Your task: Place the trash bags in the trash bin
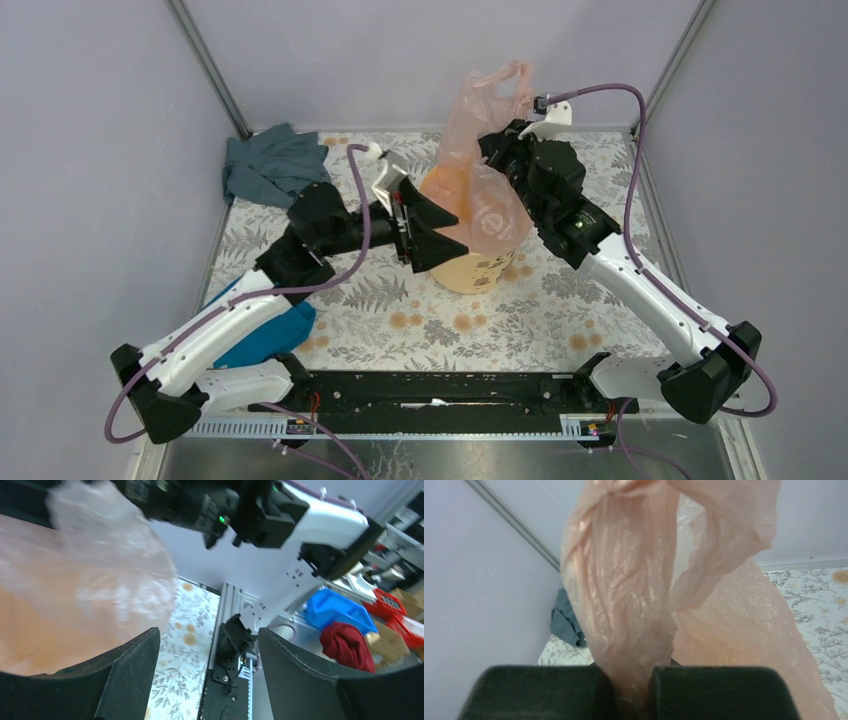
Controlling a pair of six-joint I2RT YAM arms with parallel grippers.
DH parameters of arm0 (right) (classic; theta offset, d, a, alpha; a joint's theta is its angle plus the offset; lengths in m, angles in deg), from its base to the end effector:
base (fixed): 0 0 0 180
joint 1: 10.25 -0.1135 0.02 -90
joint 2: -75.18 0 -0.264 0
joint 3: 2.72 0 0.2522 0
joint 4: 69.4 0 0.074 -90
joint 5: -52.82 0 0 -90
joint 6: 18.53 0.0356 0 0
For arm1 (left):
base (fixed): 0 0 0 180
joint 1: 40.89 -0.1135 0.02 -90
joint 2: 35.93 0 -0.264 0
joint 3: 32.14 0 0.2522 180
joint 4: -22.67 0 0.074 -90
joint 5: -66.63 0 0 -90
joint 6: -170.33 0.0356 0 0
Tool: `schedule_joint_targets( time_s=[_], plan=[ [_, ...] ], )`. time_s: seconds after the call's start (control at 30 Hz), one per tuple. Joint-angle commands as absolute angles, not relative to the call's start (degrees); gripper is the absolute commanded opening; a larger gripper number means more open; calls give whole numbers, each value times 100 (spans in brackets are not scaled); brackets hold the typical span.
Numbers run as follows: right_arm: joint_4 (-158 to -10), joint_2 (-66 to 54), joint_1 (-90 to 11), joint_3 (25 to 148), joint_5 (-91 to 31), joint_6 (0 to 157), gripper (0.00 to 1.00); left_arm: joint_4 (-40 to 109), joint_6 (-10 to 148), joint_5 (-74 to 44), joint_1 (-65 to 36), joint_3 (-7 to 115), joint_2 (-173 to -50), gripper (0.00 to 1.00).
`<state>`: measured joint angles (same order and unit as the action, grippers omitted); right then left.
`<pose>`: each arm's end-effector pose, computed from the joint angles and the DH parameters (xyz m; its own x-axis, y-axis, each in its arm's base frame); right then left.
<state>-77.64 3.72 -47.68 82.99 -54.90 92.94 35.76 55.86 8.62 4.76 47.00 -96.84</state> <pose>0.2351 0.1663 0.4372 -0.0466 0.4034 -0.9138 -0.3455 0.8518 0.3937 0.1508 -0.1812 0.4324 -0.3470 -0.1476 -0.9262 0.9137 0.1697 -0.3694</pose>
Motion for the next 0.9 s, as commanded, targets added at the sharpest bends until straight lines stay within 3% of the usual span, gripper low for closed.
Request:
schedule_joint_targets(
  time_s=[0.0,0.23,0.33,0.4,0.6,0.73,0.87],
  plan=[
    [-7556,153,-4734,8805,-6029,10023,0,2557,5291,1544,739,4491,-10106,73],
    [-7603,139,-4734,8780,-6173,10567,0,3819,6083,-75,872,5363,-11051,68],
    [-7617,157,-4735,8756,-5965,10665,0,4904,6482,-1789,849,6061,-11518,63],
    [-7592,133,-4735,8735,-5807,10672,0,5246,6495,-2301,792,6359,-11814,61],
    [-7455,77,-4739,8522,-5614,10607,0,5365,6106,-2810,641,6412,-12166,63],
    [-7478,128,-4734,8255,-5736,10298,0,5317,6138,-2303,618,6156,-11924,64],
    [-7275,262,-4739,7804,-5468,9716,0,4933,6276,-1528,617,5533,-11185,80]
  ],
)
